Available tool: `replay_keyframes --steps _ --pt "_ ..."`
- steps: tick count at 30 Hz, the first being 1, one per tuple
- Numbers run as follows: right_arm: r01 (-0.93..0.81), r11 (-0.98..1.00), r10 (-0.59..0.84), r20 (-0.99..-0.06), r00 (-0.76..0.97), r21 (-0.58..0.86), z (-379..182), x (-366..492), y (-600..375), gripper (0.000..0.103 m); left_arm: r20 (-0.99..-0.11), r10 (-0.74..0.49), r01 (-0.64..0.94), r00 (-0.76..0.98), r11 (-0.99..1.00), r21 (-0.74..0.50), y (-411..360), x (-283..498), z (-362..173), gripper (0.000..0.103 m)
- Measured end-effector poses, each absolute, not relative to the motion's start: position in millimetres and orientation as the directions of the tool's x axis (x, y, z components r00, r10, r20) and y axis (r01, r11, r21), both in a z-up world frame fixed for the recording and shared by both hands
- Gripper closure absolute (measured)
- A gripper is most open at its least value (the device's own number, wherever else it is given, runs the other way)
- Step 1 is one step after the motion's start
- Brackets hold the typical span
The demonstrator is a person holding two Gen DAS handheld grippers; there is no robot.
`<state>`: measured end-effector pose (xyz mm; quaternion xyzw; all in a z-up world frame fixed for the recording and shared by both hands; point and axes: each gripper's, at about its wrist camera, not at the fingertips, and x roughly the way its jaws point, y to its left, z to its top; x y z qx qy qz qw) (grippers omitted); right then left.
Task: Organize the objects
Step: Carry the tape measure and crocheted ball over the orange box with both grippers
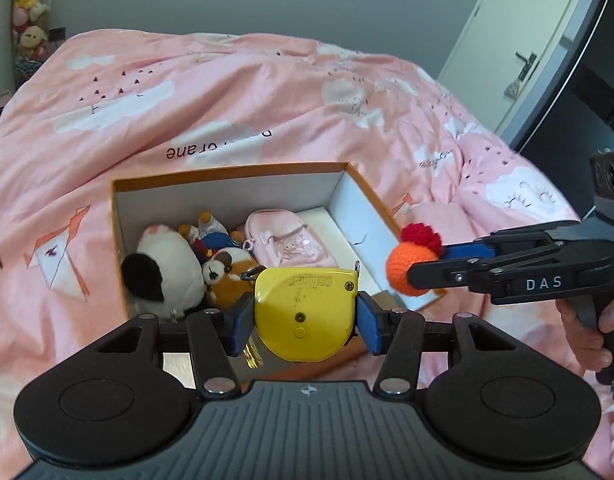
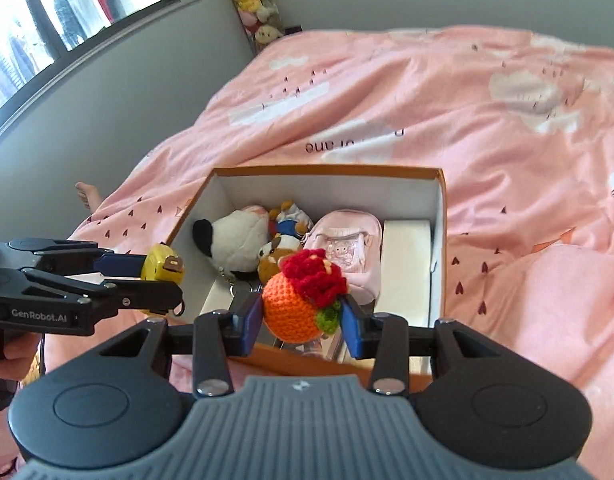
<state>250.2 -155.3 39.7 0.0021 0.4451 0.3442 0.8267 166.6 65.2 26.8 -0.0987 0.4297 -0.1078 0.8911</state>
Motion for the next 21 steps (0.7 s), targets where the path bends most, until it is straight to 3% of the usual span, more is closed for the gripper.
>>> replay_keyframes --steps 12,21 --pt "-0.569 0.694 0.604 -0.787 0.127 0.441 -30 294 -109 0.059 -0.917 -0.169 0.087 0.361 0.985 -0.147 90 207 -26 0.042" --pt "-0.599 0.646 0.618 -0.785 0.047 0.473 -43 306 -82 0.059 -0.972 0.024 0.347 0.235 0.932 0.107 63 222 -44 0.042"
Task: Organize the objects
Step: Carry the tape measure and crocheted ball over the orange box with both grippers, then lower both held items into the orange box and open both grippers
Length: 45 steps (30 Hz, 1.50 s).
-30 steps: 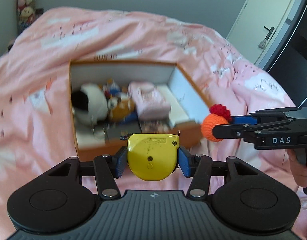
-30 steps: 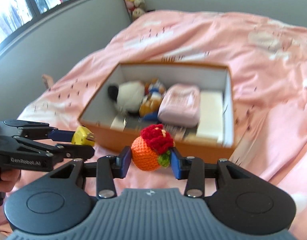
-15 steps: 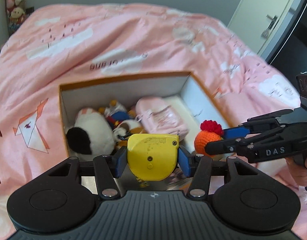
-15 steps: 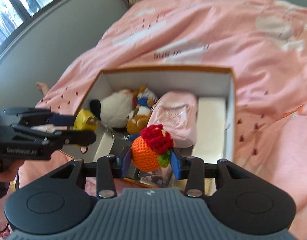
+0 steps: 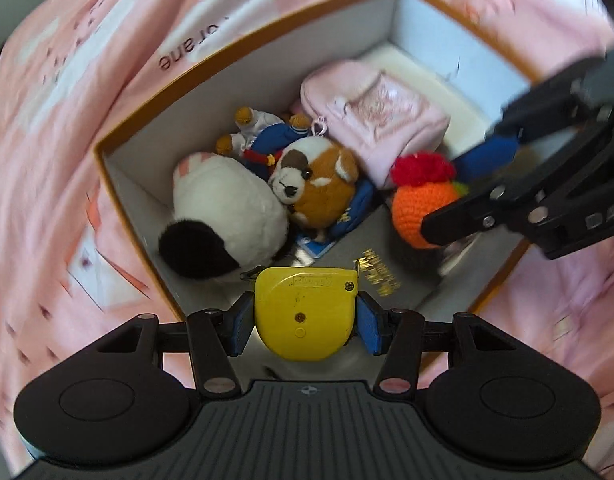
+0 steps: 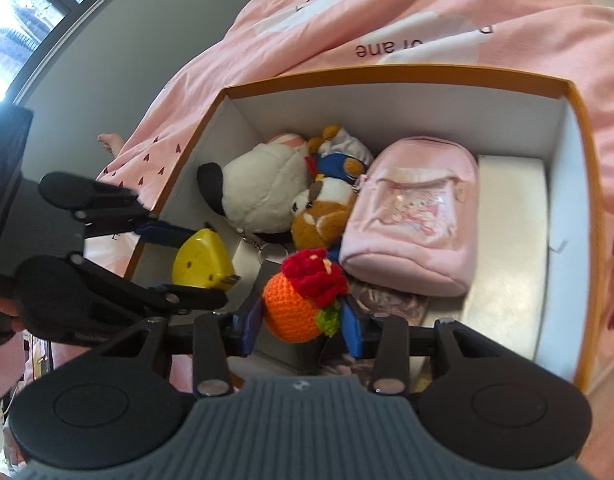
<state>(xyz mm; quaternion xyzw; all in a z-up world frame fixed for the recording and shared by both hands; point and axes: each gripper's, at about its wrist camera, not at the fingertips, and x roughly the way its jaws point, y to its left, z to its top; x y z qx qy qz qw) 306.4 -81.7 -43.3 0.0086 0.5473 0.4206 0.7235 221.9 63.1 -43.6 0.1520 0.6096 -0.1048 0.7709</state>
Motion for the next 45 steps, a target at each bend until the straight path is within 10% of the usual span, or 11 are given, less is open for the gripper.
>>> replay_keyframes --steps 36,45 --pt "-0.597 0.632 0.591 -0.805 -0.041 0.494 -68 305 14 0.058 -0.849 -0.142 0.125 0.51 0.988 -0.09 142 221 5 0.038" --pt "-0.603 0.642 0.56 -0.827 -0.053 0.473 -80 310 35 0.075 -0.836 -0.135 0.085 0.531 0.991 -0.106 153 216 6 0.038"
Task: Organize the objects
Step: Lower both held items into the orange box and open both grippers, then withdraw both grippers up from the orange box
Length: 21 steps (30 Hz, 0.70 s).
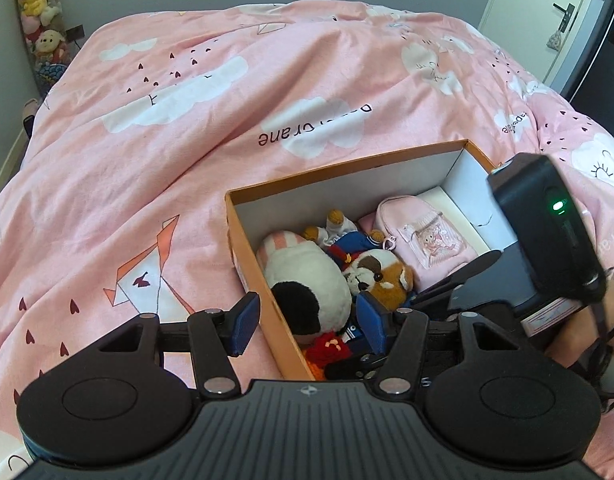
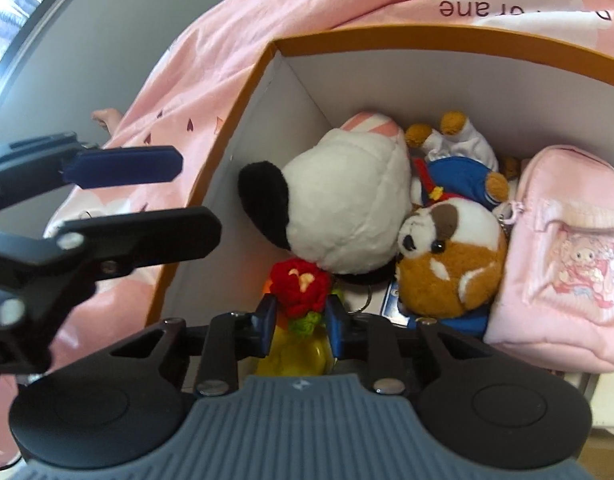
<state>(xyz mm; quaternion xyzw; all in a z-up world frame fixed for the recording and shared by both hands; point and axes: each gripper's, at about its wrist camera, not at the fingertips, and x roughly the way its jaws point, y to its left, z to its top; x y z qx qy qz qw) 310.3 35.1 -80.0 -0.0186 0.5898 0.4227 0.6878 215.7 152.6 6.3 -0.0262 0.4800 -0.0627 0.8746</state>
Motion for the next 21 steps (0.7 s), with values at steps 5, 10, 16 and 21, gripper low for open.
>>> replay_keyframes --steps 5,10,16,21 --pt "-0.612 0.646 0.547 -0.836 -0.046 0.456 -85 306 36 0.065 -0.832 -0.131 0.083 0.539 0.991 -0.103 150 209 8 0.038" --pt "-0.635 0.646 0.553 -0.833 0.007 0.423 -63 302 16 0.064 -0.817 -0.117 0.077 0.564 0.993 -0.089 142 200 16 0.038" --pt "-0.654 0.676 0.552 -0.821 0.143 0.34 -27 289 -15 0.056 -0.783 -0.063 0.089 0.619 0.996 -0.01 117 183 30 0.038" --pt "-0.652 0.723 0.541 -0.775 0.327 0.229 8 265 -52 0.04 -0.736 -0.008 0.029 0.677 0.999 0.016 95 167 42 0.038"
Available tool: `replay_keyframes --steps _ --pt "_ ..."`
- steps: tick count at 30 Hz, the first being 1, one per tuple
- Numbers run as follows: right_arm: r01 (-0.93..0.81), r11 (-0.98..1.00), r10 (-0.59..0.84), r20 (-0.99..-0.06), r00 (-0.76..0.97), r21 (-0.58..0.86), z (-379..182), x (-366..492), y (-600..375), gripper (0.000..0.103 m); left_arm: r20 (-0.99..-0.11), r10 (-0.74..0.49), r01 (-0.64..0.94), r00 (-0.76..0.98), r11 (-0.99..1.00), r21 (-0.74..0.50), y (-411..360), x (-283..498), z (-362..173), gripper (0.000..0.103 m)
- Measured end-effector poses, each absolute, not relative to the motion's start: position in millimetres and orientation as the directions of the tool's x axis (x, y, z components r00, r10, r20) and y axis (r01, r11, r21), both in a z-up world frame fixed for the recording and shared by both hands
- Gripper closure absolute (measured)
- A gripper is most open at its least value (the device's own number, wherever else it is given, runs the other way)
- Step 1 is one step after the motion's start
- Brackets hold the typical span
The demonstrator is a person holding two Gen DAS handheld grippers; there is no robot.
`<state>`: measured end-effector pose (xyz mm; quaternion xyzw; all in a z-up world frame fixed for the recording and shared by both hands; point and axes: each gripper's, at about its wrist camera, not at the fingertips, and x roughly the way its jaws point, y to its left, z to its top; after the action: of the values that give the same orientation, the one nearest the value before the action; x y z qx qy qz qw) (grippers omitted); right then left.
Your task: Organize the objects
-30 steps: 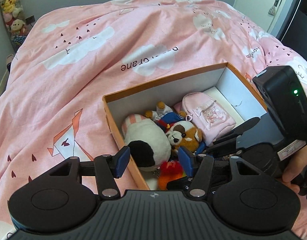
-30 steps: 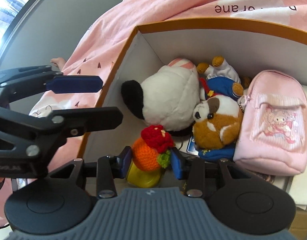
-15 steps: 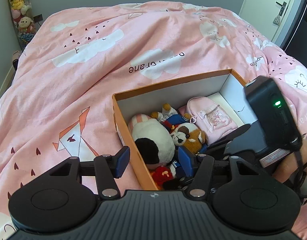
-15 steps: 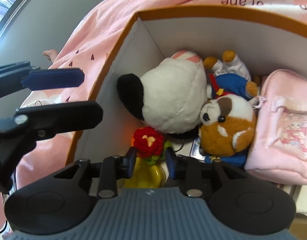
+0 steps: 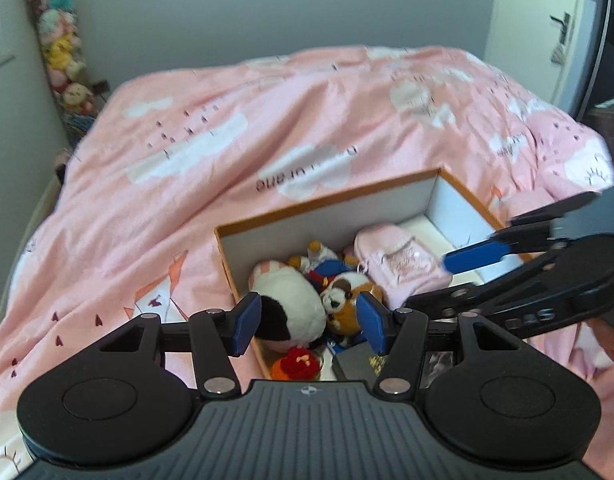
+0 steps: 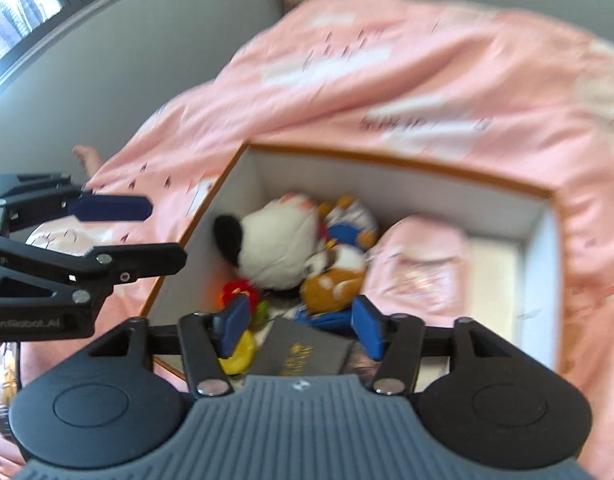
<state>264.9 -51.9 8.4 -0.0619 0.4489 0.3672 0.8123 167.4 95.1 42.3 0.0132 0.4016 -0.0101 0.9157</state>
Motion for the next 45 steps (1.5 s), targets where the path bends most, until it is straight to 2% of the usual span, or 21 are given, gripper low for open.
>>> replay_keyframes --steps 2,5,9,10,12,16,23,35,45 --pt "-0.644 0.737 0.547 -0.74 0.391 0.205 20 256 -71 0.03 -0.707 -0.004 0.009 0.707 1.0 0.003 87 159 47 0.038" --pt "-0.625 0.763 0.54 -0.694 0.477 0.164 33 241 -92 0.026 -0.663 0.017 -0.04 0.748 0.999 -0.019 76 148 53 0.036" --pt "-0.595 0.794 0.522 -0.641 0.562 0.124 45 220 -116 0.02 -0.583 0.062 -0.079 0.81 0.997 -0.003 55 127 55 0.025" --pt "-0.586 0.802 0.514 -0.631 0.581 0.115 47 215 -121 0.019 -0.573 0.067 -0.082 0.817 0.997 0.0 51 123 55 0.019" --pt "-0.57 0.816 0.501 -0.606 0.618 0.094 50 205 -131 0.016 -0.559 0.072 -0.091 0.826 0.996 -0.007 44 116 55 0.014" --pt "-0.54 0.84 0.48 -0.543 0.689 0.056 56 182 -149 0.01 -0.547 0.119 -0.116 0.829 0.992 0.041 32 105 51 0.011" --pt "-0.494 0.854 0.505 -0.486 0.714 0.161 56 160 -171 0.002 -0.509 0.21 -0.188 0.835 0.977 0.095 26 89 42 0.011" --pt "-0.46 0.885 0.446 -0.418 0.791 0.073 32 133 -176 0.001 -0.542 0.197 -0.205 0.817 0.978 0.047 28 76 12 0.011" --pt "-0.421 0.901 0.418 -0.466 0.78 0.103 9 141 -174 0.001 -0.57 0.204 -0.221 0.796 0.974 0.04 32 74 -6 0.011"
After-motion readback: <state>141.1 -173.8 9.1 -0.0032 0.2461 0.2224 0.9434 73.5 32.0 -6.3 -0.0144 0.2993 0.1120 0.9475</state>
